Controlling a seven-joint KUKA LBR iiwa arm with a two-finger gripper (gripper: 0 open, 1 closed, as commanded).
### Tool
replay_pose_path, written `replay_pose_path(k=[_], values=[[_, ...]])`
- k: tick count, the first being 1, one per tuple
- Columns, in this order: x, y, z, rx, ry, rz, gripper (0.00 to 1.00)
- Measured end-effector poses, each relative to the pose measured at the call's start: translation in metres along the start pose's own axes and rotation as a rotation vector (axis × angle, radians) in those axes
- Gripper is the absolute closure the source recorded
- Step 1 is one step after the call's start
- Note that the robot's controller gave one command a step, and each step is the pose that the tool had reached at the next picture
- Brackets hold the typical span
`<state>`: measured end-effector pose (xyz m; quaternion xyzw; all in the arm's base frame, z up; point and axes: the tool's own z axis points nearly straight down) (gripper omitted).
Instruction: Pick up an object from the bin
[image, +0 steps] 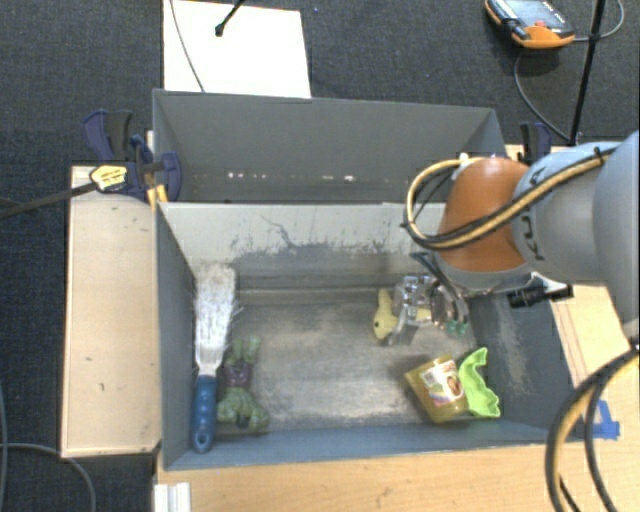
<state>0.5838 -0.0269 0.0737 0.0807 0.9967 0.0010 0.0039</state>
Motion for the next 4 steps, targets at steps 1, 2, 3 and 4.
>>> replay_pose_path(k=[1,2,3,4], values=[[0.000,0.000,0.000,0.000,0.000,-0.001,1.00],[0.011,-0.008,-0.051,0.003,0.011,-0.013,1.00],[0.061,-0.011,-0.116,0.003,0.013,-0.004,1.00],[0.015,-0.007,-0.162,0.002,0.007,-0.014,1.00]])
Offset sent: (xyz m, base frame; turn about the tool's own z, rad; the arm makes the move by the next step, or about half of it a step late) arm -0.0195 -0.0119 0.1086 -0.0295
